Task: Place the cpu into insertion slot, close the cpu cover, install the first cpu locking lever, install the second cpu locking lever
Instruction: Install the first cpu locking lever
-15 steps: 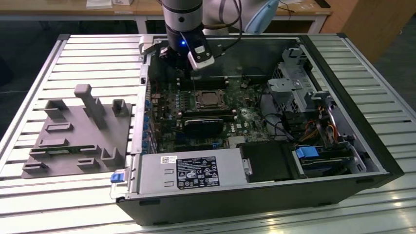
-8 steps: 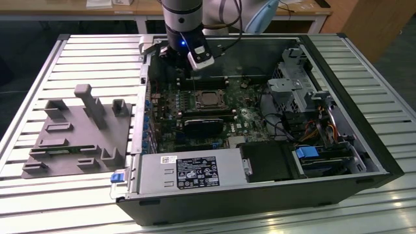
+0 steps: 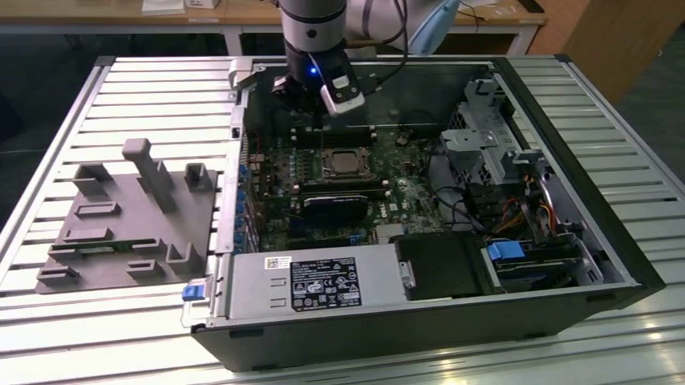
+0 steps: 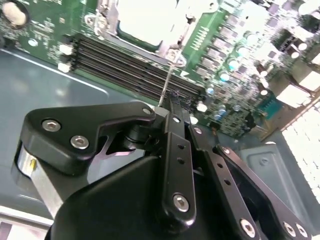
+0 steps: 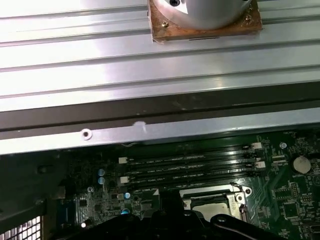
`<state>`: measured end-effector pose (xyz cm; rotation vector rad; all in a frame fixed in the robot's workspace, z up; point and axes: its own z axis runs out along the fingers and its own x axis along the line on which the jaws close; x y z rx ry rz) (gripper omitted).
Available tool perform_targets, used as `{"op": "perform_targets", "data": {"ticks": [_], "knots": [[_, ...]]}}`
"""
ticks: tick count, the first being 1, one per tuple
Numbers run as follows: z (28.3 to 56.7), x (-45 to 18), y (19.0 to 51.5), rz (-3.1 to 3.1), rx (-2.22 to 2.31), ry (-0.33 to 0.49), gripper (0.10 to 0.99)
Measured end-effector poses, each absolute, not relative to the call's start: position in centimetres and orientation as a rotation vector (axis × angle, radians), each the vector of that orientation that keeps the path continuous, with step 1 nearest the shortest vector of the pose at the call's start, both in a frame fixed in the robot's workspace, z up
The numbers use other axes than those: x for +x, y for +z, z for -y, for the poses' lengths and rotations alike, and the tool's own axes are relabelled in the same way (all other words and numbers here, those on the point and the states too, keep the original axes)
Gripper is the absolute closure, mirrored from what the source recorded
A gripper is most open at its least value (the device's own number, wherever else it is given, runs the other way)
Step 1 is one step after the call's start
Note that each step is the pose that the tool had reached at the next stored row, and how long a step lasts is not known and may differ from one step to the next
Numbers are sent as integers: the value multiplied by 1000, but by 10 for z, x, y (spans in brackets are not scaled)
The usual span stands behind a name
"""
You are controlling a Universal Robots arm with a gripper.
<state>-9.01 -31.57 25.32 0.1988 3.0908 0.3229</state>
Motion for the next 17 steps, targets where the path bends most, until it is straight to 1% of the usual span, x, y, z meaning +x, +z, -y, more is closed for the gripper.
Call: {"op": "perform_targets", "data": {"ticks": [7, 17], "knots": [[316, -74, 253, -3092, 199, 323, 984], [316, -73, 250, -3055, 191, 322, 984]]}}
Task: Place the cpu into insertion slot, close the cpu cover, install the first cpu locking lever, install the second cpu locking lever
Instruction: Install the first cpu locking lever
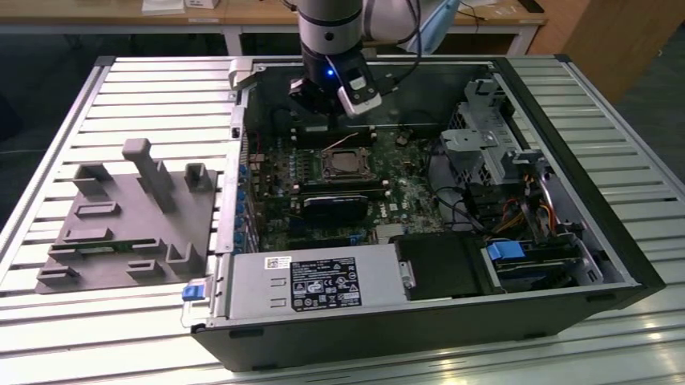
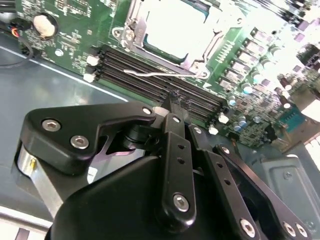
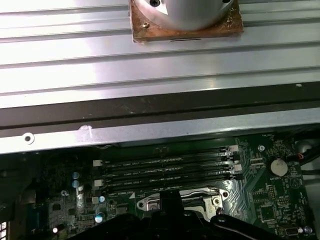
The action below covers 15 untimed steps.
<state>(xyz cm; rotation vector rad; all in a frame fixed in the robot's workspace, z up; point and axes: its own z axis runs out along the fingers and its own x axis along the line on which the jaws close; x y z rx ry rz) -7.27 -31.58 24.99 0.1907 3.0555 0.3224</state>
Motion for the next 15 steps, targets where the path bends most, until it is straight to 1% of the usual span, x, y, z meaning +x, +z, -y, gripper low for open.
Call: {"op": "perform_targets", "data": {"ticks": [15], "knots": [[316, -73, 242, -2947, 166, 316, 984]]}}
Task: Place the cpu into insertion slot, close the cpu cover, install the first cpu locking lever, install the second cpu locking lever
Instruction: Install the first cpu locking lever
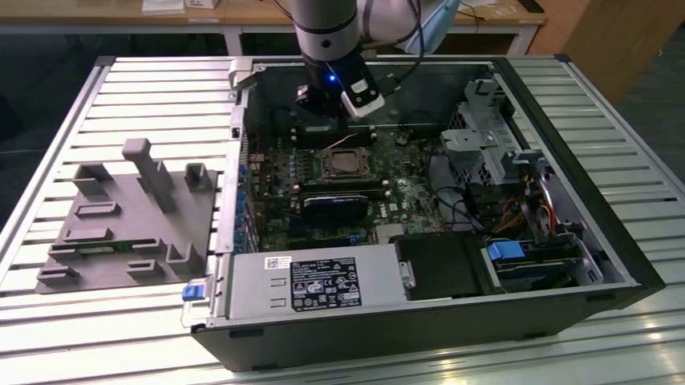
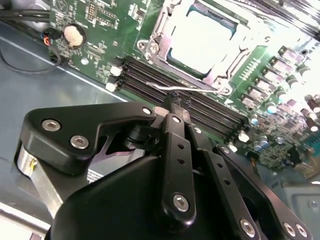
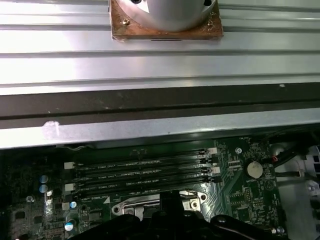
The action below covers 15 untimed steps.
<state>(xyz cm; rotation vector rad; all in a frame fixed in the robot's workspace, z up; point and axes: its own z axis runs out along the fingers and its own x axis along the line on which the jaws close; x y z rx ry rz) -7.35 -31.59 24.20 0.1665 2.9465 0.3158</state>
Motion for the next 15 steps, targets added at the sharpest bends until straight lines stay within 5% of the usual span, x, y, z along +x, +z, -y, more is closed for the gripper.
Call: {"op": "perform_targets", "data": {"ticks": [15], "knots": [[316, -74, 235, -2921, 222, 289, 984]]}}
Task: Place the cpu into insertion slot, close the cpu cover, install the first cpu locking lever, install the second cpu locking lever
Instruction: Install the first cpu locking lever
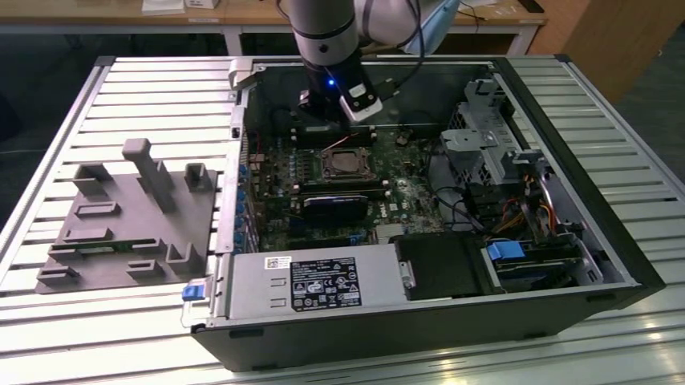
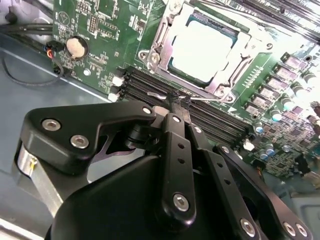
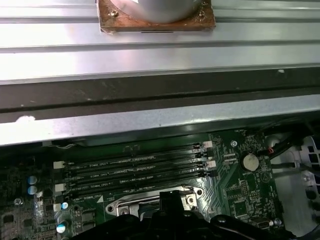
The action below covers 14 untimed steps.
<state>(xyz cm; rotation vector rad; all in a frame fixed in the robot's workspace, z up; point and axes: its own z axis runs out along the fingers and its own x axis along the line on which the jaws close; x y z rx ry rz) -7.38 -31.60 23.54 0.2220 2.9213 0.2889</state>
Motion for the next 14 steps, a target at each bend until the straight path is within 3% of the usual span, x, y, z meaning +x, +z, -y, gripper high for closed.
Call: {"op": "perform_targets", "data": {"ticks": [14], "knots": [[311, -74, 228, -2911, 289, 280, 984]]}}
